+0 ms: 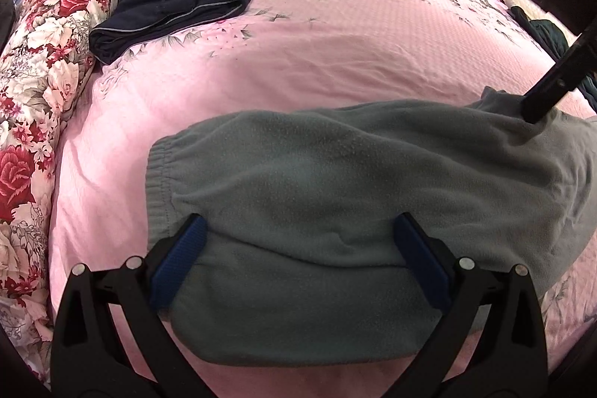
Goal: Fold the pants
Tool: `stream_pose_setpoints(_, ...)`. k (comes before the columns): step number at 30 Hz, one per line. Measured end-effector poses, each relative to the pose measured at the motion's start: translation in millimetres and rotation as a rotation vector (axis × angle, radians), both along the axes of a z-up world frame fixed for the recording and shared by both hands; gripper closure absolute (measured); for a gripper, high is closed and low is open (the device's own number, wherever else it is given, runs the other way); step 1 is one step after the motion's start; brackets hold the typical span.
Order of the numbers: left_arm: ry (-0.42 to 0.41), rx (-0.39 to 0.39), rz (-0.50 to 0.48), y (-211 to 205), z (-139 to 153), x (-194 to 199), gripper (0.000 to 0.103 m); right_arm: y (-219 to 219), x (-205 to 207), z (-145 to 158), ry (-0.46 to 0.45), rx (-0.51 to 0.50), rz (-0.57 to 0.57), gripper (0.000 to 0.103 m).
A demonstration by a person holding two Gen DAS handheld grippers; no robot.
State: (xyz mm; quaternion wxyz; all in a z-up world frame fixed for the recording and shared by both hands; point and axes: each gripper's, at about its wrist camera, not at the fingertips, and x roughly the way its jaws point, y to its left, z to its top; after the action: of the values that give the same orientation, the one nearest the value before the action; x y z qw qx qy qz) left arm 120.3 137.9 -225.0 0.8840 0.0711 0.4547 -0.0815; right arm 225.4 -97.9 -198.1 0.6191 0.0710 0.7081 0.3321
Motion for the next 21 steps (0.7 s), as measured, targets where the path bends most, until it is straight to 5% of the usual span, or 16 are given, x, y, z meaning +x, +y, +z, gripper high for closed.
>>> stream_pose_setpoints(9,0.010,0.003,-0.001,0,0,1,0.002,13,22,-23,0.182,0.250,-0.057,0.054)
stream_pose_setpoints(14,0.027,-0.031,-0.010,6,19,8,0.002,-26,54,-19,0.161,0.410,-0.333,0.059)
stream_pose_setpoints(18,-0.015,-0.063,0.001,13,29,21,0.002,-30,61,-27,0.154,0.380,-0.343,0.062)
stream_pose_setpoints(21,0.035,-0.042,-0.004,16,15,32,0.002,-24,62,-32,0.153,0.323,-0.313,0.063)
